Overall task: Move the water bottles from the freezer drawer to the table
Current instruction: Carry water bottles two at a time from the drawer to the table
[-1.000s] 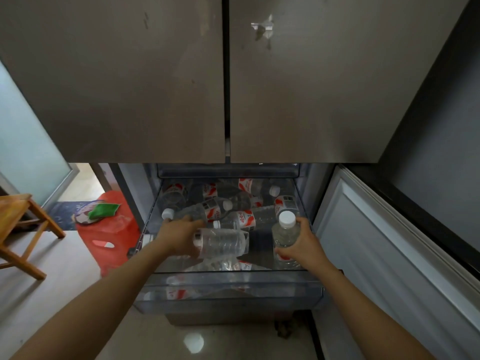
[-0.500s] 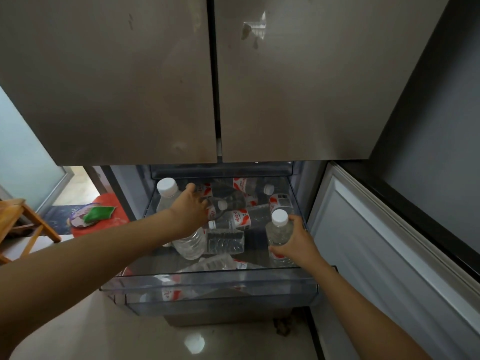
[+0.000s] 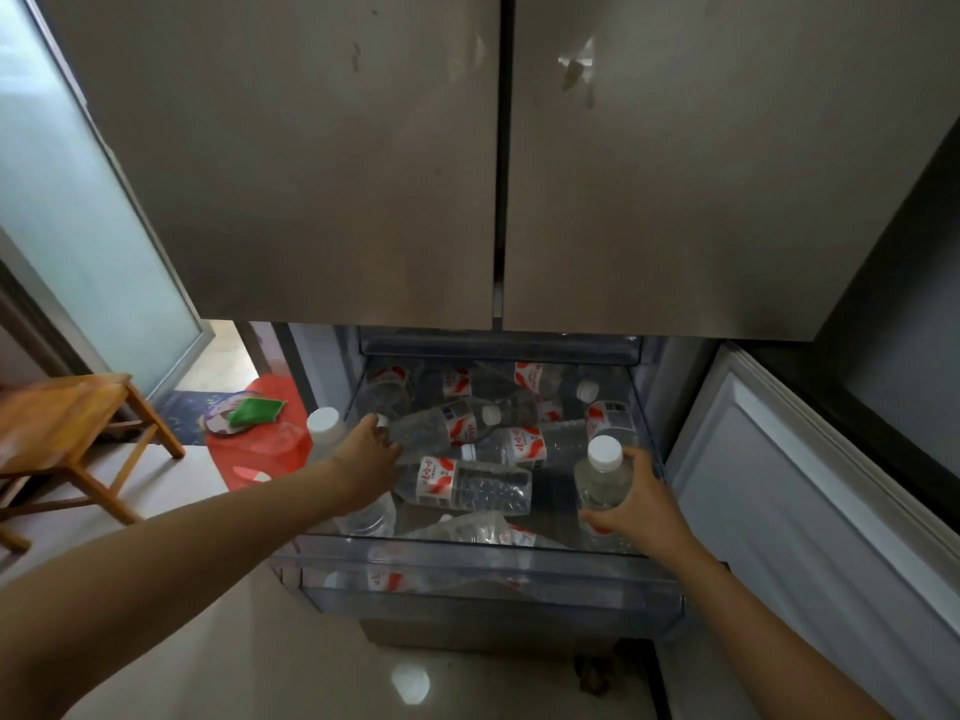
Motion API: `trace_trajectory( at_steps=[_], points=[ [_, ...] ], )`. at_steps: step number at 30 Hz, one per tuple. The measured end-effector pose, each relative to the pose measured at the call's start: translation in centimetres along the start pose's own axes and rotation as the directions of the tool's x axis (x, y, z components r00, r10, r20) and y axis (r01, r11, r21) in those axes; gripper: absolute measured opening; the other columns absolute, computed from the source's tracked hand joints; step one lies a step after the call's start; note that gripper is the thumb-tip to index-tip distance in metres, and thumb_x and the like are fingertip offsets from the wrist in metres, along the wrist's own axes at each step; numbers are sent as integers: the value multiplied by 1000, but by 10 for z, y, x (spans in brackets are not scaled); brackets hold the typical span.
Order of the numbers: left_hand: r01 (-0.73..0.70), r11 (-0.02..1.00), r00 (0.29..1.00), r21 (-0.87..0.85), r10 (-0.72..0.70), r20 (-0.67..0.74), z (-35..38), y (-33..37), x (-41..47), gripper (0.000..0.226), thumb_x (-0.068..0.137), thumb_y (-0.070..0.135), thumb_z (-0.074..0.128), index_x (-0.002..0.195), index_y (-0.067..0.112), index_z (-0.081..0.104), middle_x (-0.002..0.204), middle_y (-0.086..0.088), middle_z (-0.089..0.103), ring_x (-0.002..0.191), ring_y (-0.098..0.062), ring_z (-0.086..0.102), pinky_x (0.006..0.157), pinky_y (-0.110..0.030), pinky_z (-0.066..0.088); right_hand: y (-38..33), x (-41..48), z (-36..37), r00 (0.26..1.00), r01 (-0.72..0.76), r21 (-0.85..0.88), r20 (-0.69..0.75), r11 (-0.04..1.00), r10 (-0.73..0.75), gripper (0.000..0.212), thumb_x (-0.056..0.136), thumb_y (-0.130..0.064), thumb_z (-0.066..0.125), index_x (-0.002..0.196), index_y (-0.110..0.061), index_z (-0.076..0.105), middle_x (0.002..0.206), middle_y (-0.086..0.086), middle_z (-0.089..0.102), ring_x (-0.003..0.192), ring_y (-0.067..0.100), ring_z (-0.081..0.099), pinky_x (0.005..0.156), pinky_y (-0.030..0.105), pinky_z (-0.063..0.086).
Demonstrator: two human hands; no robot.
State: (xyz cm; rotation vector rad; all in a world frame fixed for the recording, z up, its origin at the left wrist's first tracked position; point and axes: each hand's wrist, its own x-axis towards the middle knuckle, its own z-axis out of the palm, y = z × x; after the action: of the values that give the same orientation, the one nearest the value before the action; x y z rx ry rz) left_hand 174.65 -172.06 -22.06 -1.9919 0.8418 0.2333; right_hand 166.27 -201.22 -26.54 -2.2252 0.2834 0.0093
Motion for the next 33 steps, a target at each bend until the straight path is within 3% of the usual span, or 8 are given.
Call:
trace_trajectory(
  at_steps=[8, 11, 13, 15, 17, 20, 25, 33],
  points=[
    [-45, 998, 986, 43, 51, -158, 17, 12, -6, 37, 87, 17, 55, 125, 16, 55, 136, -13, 47, 131, -34, 35, 110, -62, 13, 0, -1, 1, 999, 34, 6, -27, 999, -34, 88, 60, -8, 84, 130, -13, 30, 132, 14, 46, 117, 29, 46, 93, 33, 39],
    [4, 1000, 796, -16, -13, -606, 28, 16, -28, 34, 54, 29, 82, 87, 31, 73, 103, 0, 70, 109, -23, 60, 105, -58, 29, -1, -2, 1, 999, 34, 16, -27, 999, -34, 88, 61, -7, 83, 130, -12, 30, 131, 14, 46, 117, 29, 47, 92, 33, 39],
    [19, 968, 599, -251, -212, -773, 43, 27, -32, 50, 56, 26, 80, 104, 25, 66, 120, -12, 62, 121, -31, 50, 106, -56, 24, 0, -2, 2, 999, 24, 6, -29, 1000, -23, 88, 61, -8, 83, 131, -12, 30, 131, 14, 47, 117, 30, 47, 93, 34, 39],
    [140, 770, 479, -623, -603, -637, 50, 36, -36, 77, 61, 32, 80, 128, 20, 44, 137, -20, 41, 129, -37, 33, 105, -54, 24, 1, -2, 2, 999, 16, -5, -36, 1000, -16, 88, 60, -10, 84, 130, -12, 31, 130, 14, 48, 116, 30, 48, 91, 33, 40],
    [90, 255, 398, -963, -895, -200, 55, 42, -34, 100, 59, 37, 84, 138, 18, 26, 143, -21, 30, 131, -38, 28, 106, -50, 27, 0, -2, 2, 999, 14, -13, -44, 1000, -14, 87, 61, -10, 84, 130, -12, 31, 129, 15, 48, 115, 30, 48, 90, 31, 39],
    [-125, -300, 549, -946, -815, 186, 58, 46, -19, 122, 60, 32, 85, 146, 21, -1, 145, -14, 30, 133, -32, 32, 106, -44, 31, 0, -2, 2, 999, 10, -21, -40, 1000, -11, 87, 61, -10, 83, 130, -12, 30, 130, 15, 48, 115, 30, 48, 91, 32, 40],
    [-77, -504, 591, -861, -718, 367, 60, 39, 10, 120, 64, 20, 82, 145, 23, -6, 120, -12, 50, 111, -29, 51, 93, -43, 45, -1, -3, 2, 999, 6, -34, -37, 999, -8, 87, 62, -11, 83, 131, -12, 29, 130, 15, 47, 116, 31, 48, 92, 34, 40],
    [-98, -387, 513, -917, -809, 287, 54, 54, 0, 73, 63, 20, 81, 121, 18, 36, 103, -1, 53, 90, -23, 55, 79, -38, 50, 0, -4, 2, 999, 12, -18, -49, 1000, -13, 85, 62, -12, 83, 129, -14, 30, 128, 13, 48, 112, 27, 48, 88, 31, 40]
  ],
)
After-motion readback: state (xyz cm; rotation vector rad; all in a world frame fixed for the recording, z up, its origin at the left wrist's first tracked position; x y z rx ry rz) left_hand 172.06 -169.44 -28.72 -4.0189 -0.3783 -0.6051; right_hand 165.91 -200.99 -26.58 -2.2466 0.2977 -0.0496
